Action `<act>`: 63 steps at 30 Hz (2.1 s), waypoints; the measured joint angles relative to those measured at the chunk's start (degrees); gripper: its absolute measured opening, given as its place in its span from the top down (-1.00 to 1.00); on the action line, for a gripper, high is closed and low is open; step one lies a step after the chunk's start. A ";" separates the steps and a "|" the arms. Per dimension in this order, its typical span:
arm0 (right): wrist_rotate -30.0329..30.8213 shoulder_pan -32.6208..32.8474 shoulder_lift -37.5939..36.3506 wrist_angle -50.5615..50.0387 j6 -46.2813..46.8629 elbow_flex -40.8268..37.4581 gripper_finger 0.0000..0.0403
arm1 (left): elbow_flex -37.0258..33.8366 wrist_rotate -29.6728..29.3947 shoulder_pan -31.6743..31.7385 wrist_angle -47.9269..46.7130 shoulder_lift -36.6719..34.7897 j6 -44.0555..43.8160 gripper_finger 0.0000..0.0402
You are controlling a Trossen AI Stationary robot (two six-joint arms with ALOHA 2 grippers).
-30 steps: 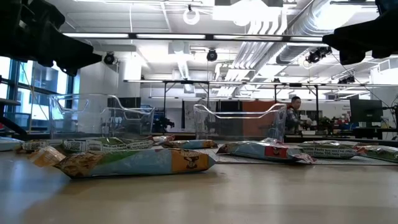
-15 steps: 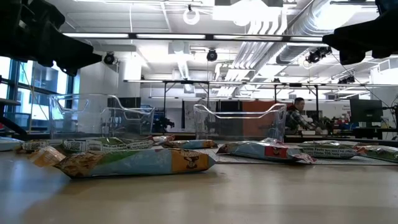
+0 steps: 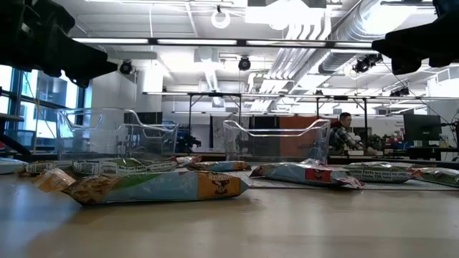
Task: Pick and place Granola Bars by type
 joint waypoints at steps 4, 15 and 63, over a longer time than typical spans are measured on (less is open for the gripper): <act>-0.01 0.00 0.00 0.00 0.00 0.02 0.36 | 0.00 0.00 0.00 0.00 0.00 0.00 0.04; -0.01 0.01 0.00 0.00 0.02 0.01 0.36 | 0.00 0.00 0.00 0.00 -0.01 0.01 0.04; -3.39 0.00 0.00 8.50 -13.63 0.00 0.36 | 0.00 0.00 0.02 0.00 -0.01 0.00 0.04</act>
